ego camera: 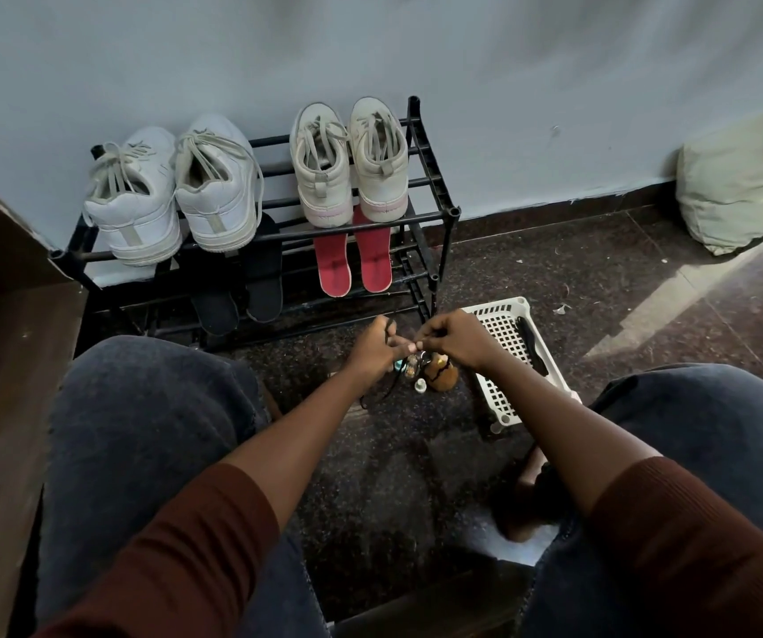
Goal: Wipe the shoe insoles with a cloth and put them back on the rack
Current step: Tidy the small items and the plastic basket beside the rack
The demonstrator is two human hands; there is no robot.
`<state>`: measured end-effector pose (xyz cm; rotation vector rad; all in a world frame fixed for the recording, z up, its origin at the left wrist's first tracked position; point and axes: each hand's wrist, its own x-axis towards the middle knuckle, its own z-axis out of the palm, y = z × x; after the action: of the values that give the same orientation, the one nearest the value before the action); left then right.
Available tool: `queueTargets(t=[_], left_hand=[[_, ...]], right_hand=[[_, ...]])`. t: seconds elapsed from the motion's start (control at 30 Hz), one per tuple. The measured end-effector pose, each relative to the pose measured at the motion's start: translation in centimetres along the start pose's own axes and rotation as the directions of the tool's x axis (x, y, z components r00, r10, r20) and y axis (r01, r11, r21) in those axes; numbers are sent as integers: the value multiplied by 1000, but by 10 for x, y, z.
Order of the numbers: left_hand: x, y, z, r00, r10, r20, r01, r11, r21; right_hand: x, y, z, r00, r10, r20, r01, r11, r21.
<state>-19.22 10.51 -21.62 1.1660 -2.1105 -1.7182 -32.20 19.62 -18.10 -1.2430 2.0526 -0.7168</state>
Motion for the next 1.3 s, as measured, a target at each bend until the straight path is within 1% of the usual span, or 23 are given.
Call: queueTargets(t=[0.17,0.37,0.47,0.6,0.67,0.73,0.8,0.83,0.9,0.97,1.0,1.07,1.13,1.17,1.2,1.3], left_hand=[[2,-14,-5,999,5,-47,6,970,241],[-2,-27,-21,982,-88,-169,154,887,435],[-3,-38,-31,959,-150,-241,244,870,429],[-5,-47,-42,908,-210,-362,372,800,470],[-4,-52,-44,874,-240,-424,438,768,467],[-4,-55,-47,831,-287,-476,506,747,432],[-1,-59,-48,819,-288,-497,516,749,416],[0,-58,-49,811,-304,-499,519,767,377],[2,-53,-46,822,-316,-473,479,833,278],[5,-44,-38,886,-245,-394,336,924,183],[5,-36,-33,919,-197,-342,244,965,101],[3,-20,-21,966,-105,-237,100,994,-32],[2,-8,-10,991,-59,-120,43,990,-135],[1,-4,-5,997,-46,-60,37,987,-158],[2,-3,-2,999,-38,-14,36,990,-139],[5,-7,2,999,-27,26,29,997,-68]], right_hand=[[0,3,1,999,30,-36,-28,998,47],[2,10,-6,994,78,-76,-73,995,63],[2,15,-10,990,109,-90,-103,992,73],[1,20,-19,982,146,-122,-130,983,131],[0,21,-23,976,162,-146,-136,976,170],[-1,21,-26,971,159,-177,-129,977,170],[-2,20,-26,972,147,-185,-117,979,166],[-1,20,-24,974,138,-180,-110,982,156],[0,17,-21,981,112,-156,-94,989,114],[1,11,-17,990,74,-117,-65,995,72],[2,8,-15,994,48,-97,-43,998,49],[2,3,-11,998,3,-63,-3,1000,7],[3,0,-7,999,-19,-46,18,1000,-18],[4,-1,-5,999,-24,-41,23,999,-31],[4,-2,-3,999,-27,-35,25,999,-38],[3,-4,0,1000,-25,-16,25,999,-33]])
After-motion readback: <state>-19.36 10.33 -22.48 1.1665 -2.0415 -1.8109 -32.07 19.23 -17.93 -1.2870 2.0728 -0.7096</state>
